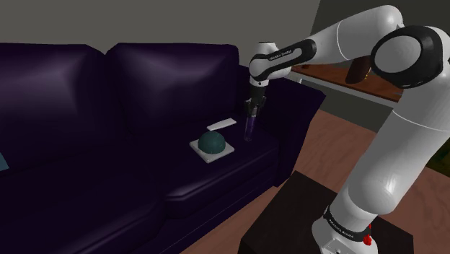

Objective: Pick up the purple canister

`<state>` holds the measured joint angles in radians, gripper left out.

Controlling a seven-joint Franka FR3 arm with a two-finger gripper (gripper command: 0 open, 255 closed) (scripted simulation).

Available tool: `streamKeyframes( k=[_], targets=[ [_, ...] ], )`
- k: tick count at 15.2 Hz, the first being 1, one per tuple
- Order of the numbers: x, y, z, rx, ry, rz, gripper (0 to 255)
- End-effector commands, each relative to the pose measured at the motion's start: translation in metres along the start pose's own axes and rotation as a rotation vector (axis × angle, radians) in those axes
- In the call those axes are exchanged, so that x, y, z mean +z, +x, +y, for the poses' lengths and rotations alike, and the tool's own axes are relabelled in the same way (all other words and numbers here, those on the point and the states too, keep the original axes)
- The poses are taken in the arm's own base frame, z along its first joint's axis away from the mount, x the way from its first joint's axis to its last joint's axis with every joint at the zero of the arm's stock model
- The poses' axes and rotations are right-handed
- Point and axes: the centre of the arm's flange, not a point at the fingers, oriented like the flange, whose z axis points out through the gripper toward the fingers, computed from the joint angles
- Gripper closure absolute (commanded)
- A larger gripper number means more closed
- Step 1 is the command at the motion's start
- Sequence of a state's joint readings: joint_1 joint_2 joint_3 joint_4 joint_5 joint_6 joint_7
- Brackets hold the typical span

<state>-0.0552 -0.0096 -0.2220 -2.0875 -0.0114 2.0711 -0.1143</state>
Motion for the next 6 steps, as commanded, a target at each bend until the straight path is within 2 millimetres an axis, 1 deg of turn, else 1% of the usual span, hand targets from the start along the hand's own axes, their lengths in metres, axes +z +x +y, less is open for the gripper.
streamKeyframes(
  k=[1, 4, 6],
  targets=[
    [-0.011, -0.001, 0.0, 0.0, 0.0, 0.0, 255],
    [-0.027, -0.002, 0.0, 0.0, 0.0, 0.0, 255],
    [-0.028, -0.002, 0.0, 0.0, 0.0, 0.0, 255]
  ],
)
